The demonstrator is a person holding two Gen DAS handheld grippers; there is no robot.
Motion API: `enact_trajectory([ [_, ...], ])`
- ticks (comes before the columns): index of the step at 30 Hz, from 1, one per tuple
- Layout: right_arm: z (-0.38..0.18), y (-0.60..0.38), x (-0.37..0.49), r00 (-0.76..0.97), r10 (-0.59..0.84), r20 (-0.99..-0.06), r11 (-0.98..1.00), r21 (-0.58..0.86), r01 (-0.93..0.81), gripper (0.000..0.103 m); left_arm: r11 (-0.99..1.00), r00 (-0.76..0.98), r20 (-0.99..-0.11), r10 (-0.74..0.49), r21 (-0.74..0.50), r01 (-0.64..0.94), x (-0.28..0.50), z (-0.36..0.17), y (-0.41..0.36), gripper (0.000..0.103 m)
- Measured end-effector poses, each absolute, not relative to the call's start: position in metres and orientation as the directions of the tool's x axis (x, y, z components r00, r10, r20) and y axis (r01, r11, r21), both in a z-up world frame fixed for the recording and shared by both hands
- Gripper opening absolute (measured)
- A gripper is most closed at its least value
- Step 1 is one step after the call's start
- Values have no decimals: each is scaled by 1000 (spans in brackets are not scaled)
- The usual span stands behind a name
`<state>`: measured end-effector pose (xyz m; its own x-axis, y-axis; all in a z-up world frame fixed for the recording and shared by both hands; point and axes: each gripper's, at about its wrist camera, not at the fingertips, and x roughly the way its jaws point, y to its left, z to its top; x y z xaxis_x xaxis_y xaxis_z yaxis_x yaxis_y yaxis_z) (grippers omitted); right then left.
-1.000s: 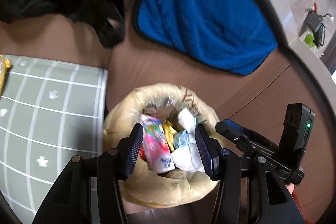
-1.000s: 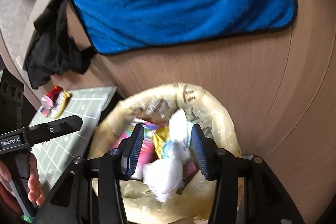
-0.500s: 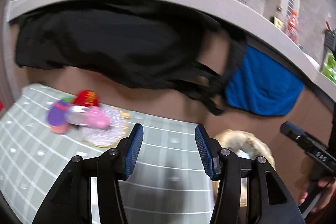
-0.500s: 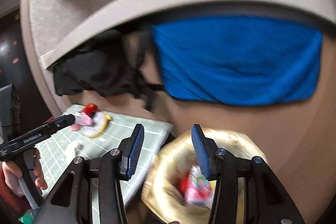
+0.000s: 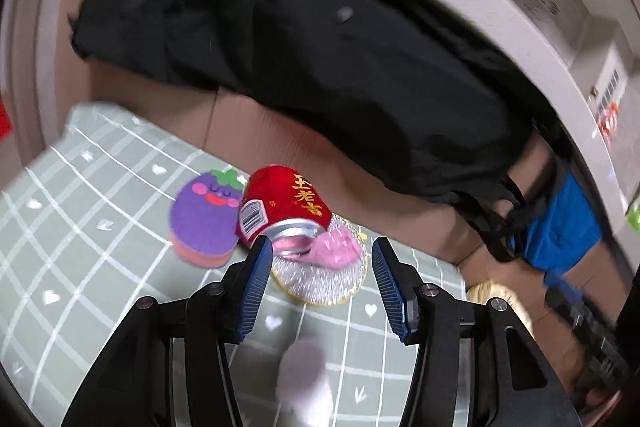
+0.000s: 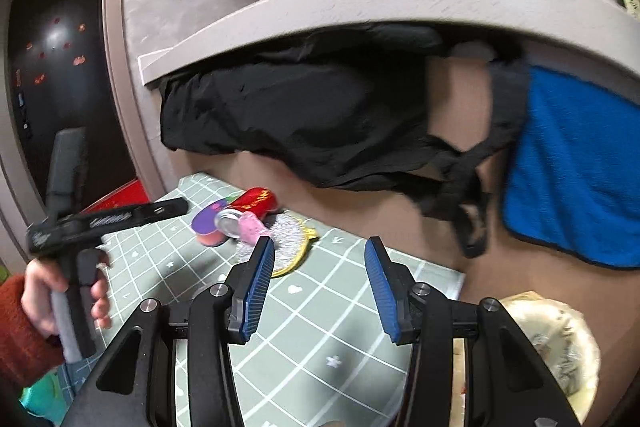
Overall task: Collect trash
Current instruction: 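Return both tools to the table and move the left tool to the red can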
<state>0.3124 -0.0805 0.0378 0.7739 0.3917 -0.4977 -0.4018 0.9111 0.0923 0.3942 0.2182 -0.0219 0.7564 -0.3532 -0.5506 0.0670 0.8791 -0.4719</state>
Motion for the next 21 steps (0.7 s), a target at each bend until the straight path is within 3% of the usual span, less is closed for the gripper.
enact_trajectory([
  [4,24,-73,327,751,404,-523,906,117,-406,45,856,729,-584,-356,-517,4,443,-37,224,53],
  [11,-1,-73,345,717,396,-573,907,123,-403,45,900,682,-672,-288,-433,-46,503,-62,215,53],
  [21,-12,-52,381,612,492,-619,854,206,-479,45,902,635,-674,-379,-423,89,425,-79,221,53],
])
